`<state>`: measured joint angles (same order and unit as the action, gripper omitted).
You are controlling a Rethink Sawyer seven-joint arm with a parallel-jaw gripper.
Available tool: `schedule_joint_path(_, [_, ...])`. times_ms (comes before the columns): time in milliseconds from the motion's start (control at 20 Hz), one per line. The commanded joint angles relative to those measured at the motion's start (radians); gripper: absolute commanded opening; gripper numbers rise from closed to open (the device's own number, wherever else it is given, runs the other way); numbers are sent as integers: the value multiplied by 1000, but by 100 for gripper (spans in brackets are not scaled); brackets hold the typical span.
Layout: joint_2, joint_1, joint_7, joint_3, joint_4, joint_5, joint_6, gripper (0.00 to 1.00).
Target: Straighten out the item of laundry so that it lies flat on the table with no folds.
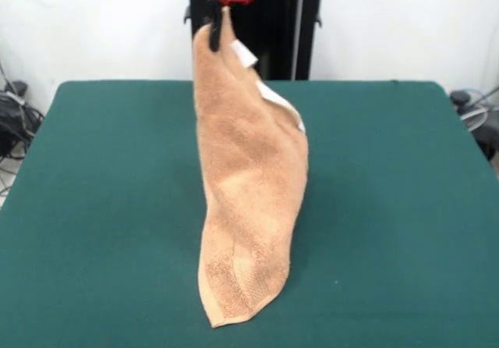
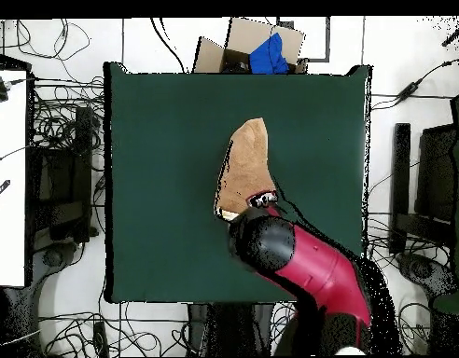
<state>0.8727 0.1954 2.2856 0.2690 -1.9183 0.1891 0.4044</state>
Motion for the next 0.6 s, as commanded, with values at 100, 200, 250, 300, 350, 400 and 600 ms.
schedule_joint_path(100, [-14,143,-24,-198,-185,-78,-181,0])
schedule_joint_path(200, [-19,174,-35,-218,-187,-105,-200,0])
schedule_joint_path(250, [-22,195,-49,-230,-183,-125,-206,0])
schedule_joint_path(300, [-23,210,-53,-239,-180,-138,-205,0])
schedule_joint_path(350, [-24,224,-65,-246,-173,-156,-204,0])
schedule_joint_path(400, [-25,230,-64,-246,-166,-171,-200,0])
schedule_joint_path(600, [-33,248,-57,-245,-138,-231,-183,0])
